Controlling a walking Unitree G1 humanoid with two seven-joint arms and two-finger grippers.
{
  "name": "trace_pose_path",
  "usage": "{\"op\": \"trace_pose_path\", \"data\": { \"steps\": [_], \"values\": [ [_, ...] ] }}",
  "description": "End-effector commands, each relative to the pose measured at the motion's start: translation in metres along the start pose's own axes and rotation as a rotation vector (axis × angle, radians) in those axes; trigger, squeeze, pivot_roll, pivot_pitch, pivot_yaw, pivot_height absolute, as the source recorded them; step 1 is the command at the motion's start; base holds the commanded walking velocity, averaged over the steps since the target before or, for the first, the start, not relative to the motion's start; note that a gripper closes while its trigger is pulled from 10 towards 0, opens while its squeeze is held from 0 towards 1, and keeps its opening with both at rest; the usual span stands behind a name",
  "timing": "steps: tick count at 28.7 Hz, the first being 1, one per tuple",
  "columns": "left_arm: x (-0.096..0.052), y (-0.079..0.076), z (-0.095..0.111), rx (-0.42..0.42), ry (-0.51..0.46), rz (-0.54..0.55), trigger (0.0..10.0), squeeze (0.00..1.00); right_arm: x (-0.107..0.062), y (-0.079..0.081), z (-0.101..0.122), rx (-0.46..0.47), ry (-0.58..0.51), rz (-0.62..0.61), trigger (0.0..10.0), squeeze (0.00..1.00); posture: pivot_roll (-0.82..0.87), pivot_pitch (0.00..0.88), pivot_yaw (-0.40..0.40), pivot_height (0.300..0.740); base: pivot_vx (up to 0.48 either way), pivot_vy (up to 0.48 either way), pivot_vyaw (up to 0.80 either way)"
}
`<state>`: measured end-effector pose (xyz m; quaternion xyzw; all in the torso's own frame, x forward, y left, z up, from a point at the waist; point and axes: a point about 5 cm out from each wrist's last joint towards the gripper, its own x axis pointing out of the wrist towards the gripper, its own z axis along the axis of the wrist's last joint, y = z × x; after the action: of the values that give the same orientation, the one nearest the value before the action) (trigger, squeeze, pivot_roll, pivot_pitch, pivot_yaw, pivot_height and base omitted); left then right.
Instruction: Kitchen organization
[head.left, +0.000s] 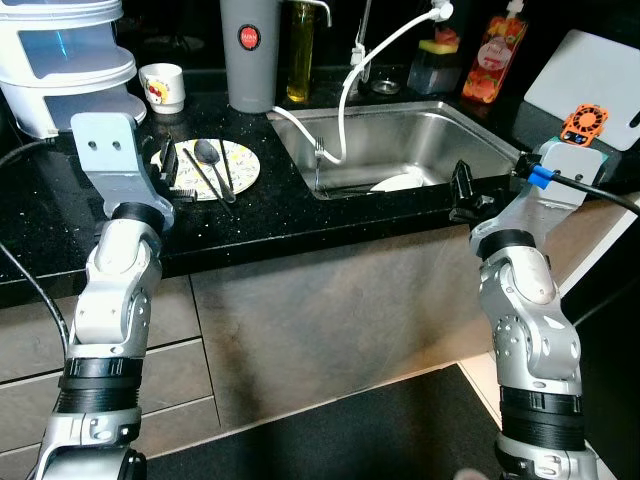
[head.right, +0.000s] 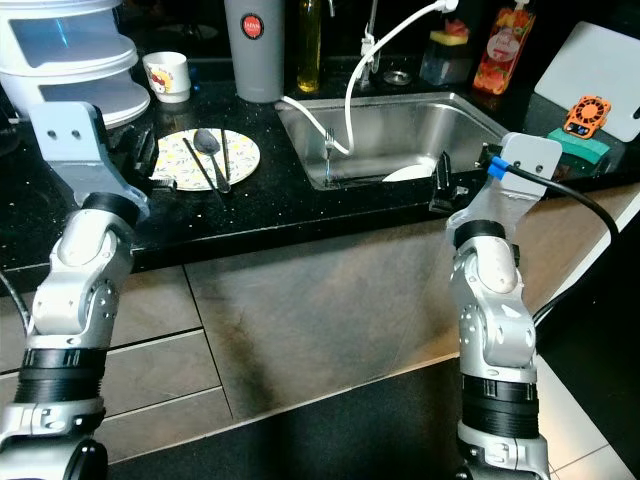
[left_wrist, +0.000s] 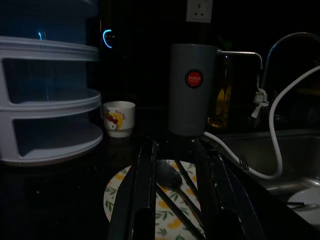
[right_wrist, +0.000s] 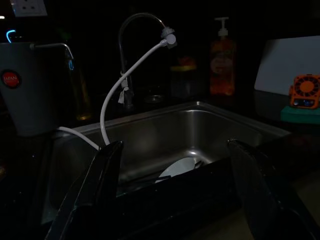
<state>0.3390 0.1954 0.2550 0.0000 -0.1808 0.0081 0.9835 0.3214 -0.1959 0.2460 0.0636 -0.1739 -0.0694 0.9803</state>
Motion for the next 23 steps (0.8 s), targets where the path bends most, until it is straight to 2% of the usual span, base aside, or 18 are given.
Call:
{"op": "trace_pose_path", "data": {
  "steps": [1,10,23],
  "values": [
    [0.0006,-0.0032,0.0004,0.015,-0.005,-0.005,10.0,0.0,0.0005,-0.0031,0.0026,0.003,-0.017,-0.004,10.0,0.0,0.07,0.0,-0.033,0.74,0.322,0.0,0.0],
    [0.0011,-0.0027,0.0002,0.03,-0.016,-0.008,10.0,0.0,0.0009,-0.0032,0.0014,0.011,-0.017,-0.001,10.0,0.0,0.07,0.0,-0.031,0.74,0.325,0.0,0.0],
    [0.0013,-0.003,0.0003,0.04,-0.022,-0.011,10.0,0.0,-0.0004,-0.0034,0.0001,0.009,-0.016,0.001,10.0,0.0,0.07,0.0,-0.03,0.74,0.48,0.0,0.0]
  ]
}}
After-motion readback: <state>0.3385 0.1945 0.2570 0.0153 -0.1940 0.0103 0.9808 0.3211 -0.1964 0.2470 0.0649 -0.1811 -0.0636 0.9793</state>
